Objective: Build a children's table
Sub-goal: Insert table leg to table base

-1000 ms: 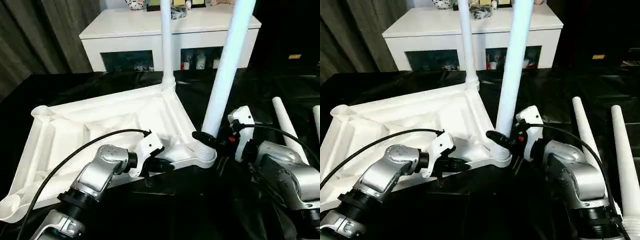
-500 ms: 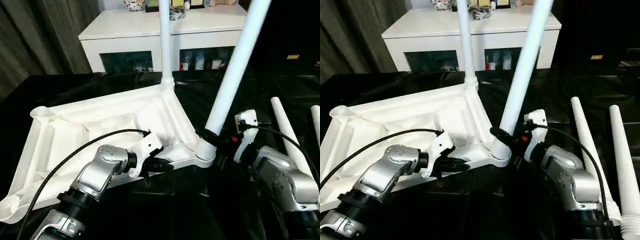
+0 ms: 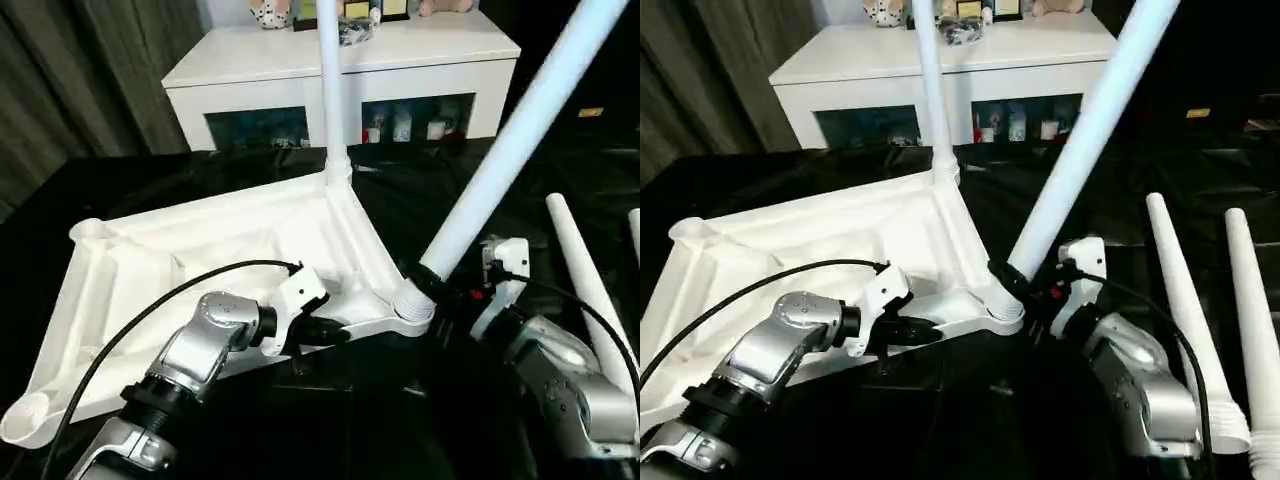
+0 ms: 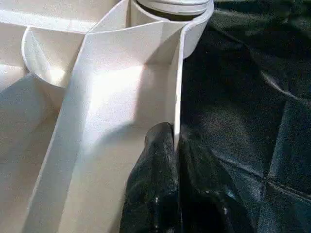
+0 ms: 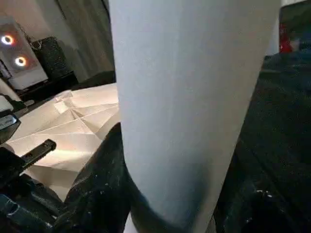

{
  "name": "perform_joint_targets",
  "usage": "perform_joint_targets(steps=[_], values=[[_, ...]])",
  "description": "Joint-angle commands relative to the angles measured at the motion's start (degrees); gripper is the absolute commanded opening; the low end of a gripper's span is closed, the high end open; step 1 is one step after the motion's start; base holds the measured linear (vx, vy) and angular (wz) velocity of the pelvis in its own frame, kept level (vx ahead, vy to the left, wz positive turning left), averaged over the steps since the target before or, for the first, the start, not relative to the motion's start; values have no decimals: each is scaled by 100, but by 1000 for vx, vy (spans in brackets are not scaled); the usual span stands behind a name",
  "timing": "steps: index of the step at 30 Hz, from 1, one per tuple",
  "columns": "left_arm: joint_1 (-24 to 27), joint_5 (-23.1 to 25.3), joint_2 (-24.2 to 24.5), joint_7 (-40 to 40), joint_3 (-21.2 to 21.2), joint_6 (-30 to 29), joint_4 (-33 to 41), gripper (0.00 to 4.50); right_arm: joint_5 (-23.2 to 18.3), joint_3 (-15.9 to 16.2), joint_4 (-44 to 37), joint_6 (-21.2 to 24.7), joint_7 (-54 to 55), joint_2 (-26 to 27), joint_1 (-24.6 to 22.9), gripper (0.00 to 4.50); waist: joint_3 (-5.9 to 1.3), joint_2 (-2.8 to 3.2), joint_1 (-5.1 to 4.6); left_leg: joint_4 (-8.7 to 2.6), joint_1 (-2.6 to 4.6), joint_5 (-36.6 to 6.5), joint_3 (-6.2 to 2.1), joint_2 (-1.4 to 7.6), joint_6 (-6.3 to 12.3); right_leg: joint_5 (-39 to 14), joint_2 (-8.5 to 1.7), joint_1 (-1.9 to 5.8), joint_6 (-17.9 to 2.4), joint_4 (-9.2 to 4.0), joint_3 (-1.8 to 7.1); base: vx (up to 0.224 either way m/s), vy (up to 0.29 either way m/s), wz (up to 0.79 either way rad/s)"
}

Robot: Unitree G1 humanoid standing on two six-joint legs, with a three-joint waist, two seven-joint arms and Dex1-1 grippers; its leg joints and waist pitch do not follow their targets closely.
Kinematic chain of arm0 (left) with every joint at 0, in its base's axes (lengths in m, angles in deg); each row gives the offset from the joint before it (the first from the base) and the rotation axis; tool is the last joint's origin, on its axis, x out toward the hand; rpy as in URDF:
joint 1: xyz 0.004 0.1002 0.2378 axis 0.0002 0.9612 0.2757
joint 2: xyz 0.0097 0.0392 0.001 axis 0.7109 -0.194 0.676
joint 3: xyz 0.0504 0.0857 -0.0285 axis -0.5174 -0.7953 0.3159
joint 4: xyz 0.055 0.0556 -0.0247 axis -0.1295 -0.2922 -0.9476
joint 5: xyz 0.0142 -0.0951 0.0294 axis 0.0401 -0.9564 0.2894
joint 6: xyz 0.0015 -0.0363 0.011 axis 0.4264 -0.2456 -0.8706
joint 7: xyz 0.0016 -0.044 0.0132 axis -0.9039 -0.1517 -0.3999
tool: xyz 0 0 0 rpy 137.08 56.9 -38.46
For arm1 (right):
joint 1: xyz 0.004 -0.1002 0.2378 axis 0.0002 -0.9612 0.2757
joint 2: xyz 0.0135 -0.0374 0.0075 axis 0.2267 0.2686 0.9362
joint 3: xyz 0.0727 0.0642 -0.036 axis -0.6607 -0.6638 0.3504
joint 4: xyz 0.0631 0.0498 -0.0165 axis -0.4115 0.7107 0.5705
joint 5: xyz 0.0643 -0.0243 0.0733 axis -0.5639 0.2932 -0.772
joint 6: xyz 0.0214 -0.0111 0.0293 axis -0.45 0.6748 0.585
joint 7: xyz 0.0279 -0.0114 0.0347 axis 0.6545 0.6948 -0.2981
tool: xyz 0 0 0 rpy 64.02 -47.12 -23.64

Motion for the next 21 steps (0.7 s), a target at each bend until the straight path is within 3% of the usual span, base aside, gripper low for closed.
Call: perform_joint_targets(steps=[1, 2, 3, 4, 6, 7, 9, 10, 11, 12, 14, 15, 16, 17, 18, 21], values=[[-213, -198, -20, 132, 278, 99, 12, 0, 335, 345, 117, 170, 46, -25, -217, 186, -237, -73, -28, -560, 111, -1505, -270, 465, 128, -592, -373, 166, -1277, -477, 196, 0, 0, 0], [-250, -180, -31, 140, 274, 141, -45, 0, 594, 604, -42, 142, 71, -199, -285, 186, -234, -99, -31, -566, 110, -1504, -267, 469, 120, -599, -366, 165, -1258, -484, 194, 0, 0, 0], [-258, -177, -35, 141, 274, 148, -57, 0, 637, 646, -65, 141, 74, -229, -293, 186, -230, -99, -26, -575, 123, -1508, -266, 470, 89, -623, -360, 166, -1215, -488, 194, 0, 0, 0], [-266, -169, -42, 149, 274, 167, -78, 0, 795, 803, -148, 150, 52, -346, -313, 186, -211, -150, -40, -589, 125, -1638, -255, 464, 72, -813, -365, 162, -1197, -515, 202, 0, 0, 0], [-267, -163, -49, 156, 272, 172, -83, 0, 864, 871, -182, 155, 30, -405, -320, 186, -195, -116, -37, -602, 132, -1796, -265, 465, 24, -1110, -381, 158, -1160, -526, 211, 0, 0, 0], [-253, -157, -57, 181, 269, 185, -79, 0, 918, 970, -279, 218, -2, -484, -334, 186, -193, -178, -26, -613, 139, -1831, -273, 480, 5, -1347, -395, 149, -1103, -545, 231, 0, 0, 0], [-251, -156, -59, 185, 268, 187, -78, 0, 923, 982, -293, 228, -7, -495, -336, 186, -185, -159, -39, -623, 134, -1853, -280, 482, -5, -1364, -393, 138, -1079, -552, 237, 0, 0, 0], [-238, -156, -66, 205, 270, 195, -74, 0, 943, 1023, -346, 267, -32, -529, -336, 186, -202, -186, -28, -620, 135, -1791, -282, 484, 12, -1302, -403, 148, -1081, -542, 240, 0, 0, 0], [-211, -156, -70, 222, 271, 194, -45, 0, 954, 1082, -413, 336, -84, -581, -327, 186, -190, -294, -39, -630, 132, -1755, -267, 487, 52, -1279, -385, 142, -1071, -571, 237, 0, 0, 0], [-211, -156, -70, 222, 271, 194, -45, 0, 954, 1082, -413, 336, -84, -581, -327, 186, -215, -217, -10, -624, 144, -1666, -281, 495, 52, -1186, -402, 147, -1093, -533, 239, 0, 0, 0], [-177, -156, -79, 243, 273, 198, -19, 0, 969, 1169, -488, 434, -150, -658, -310, 186, -191, -238, -14, -632, 131, -1573, -269, 495, 115, -1075, -400, 148, -1124, -554, 238, 0, 0, 0], [-148, -153, -81, 256, 274, 199, 4, 0, 949, 1244, -518, 541, -226, -720, -274, 186, -195, -368, -9, -625, 121, -1498, -261, 496, 173, -1040, -402, 165, -1137, -555, 242, 0, 0, 0], [-135, -150, -82, 263, 274, 201, 13, 0, 939, 1282, -533, 601, -265, -751, -254, 186, -189, -306, 13, -620, 129, -1439, -258, 496, 206, -1087, -417, 152, -1145, -553, 247, 0, 0, 0], [-119, -147, -78, 271, 277, 199, 29, 0, 875, 1307, -520, 727, -321, -763, -204, 186, -185, -362, 4, -616, 122, -1423, -248, 493, 230, -1114, -414, 150, -1144, -568, 249, 0, 0, 0], [-119, -147, -78, 271, 277, 199, 29, 0, 875, 1307, -520, 727, -321, -763, -204, 186, -190, -335, 14, -614, 130, -1395, -254, 492, 235, -1134, -422, 151, -1150, -558, 251, 0, 0, 0], [-92, -148, -67, 286, 285, 181, 86, 0, 777, 1329, -190, 965, -470, -743, 72, 186, -176, -377, 14, -621, 124, -1394, -251, 496, 241, -1286, -424, 147, -1168, -577, 247, 0, 0, 0]])
